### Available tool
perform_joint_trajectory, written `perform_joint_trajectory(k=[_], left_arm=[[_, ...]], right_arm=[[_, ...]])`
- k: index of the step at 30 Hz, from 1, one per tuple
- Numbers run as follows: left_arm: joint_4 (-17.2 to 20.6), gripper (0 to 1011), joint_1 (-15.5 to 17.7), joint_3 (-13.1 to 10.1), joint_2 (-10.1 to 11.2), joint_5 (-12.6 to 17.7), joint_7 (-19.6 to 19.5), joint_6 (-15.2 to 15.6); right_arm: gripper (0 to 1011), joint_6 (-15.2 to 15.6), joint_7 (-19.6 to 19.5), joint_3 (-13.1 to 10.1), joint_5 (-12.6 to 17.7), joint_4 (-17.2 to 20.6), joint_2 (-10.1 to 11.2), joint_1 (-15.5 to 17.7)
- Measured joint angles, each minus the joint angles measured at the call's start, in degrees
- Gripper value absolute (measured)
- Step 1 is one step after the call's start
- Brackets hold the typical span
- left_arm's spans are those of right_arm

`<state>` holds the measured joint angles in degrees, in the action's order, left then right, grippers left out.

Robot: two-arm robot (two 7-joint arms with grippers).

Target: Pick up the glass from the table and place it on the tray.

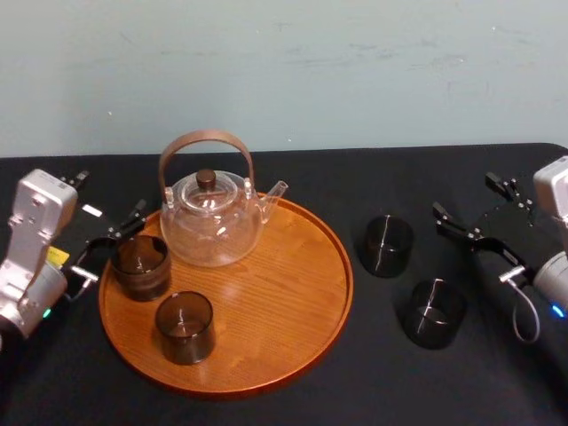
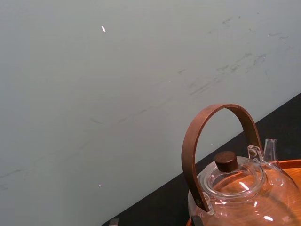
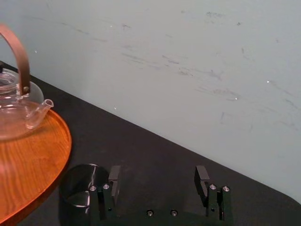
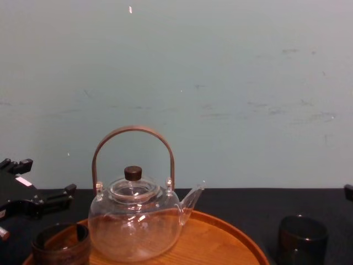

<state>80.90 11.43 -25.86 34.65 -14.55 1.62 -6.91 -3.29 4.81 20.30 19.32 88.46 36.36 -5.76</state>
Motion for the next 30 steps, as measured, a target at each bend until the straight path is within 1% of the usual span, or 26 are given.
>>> perform_joint_trajectory(k=[5, 11, 12, 13, 16, 21, 30], left_arm=[[0.00, 1001, 0.00, 0.00, 0.00, 0.00, 0.00, 0.00], [0.00, 1001, 0.00, 0.00, 0.00, 0.00, 0.00, 0.00], [0.00, 1001, 0.00, 0.00, 0.00, 0.00, 0.00, 0.00], [0.00, 1001, 0.00, 0.00, 0.00, 0.00, 0.00, 0.00], [0.00, 1001, 0.00, 0.00, 0.00, 0.00, 0.00, 0.00], [0.00, 1001, 0.00, 0.00, 0.00, 0.00, 0.00, 0.00], [0.00, 1002, 0.00, 0.00, 0.00, 0.00, 0.00, 0.00]], right_arm=[[1002, 1.60, 1.46, -1.50, 1.65, 2.31, 1.01, 2.05], [1002, 3.78, 3.45, -3.47, 3.40, 5.48, 2.94, 5.28], [1002, 4.07, 3.92, -4.01, 3.67, 6.30, 3.51, 6.23], [1002, 4.07, 3.92, -4.01, 3.67, 6.30, 3.51, 6.23], [1002, 4.44, 5.10, -5.00, 3.97, 7.84, 4.66, 8.23], [1002, 4.79, 6.93, -5.75, 3.97, 9.46, 5.98, 10.62], [1002, 5.32, 9.51, -6.69, 3.29, 11.47, 7.57, 13.43]])
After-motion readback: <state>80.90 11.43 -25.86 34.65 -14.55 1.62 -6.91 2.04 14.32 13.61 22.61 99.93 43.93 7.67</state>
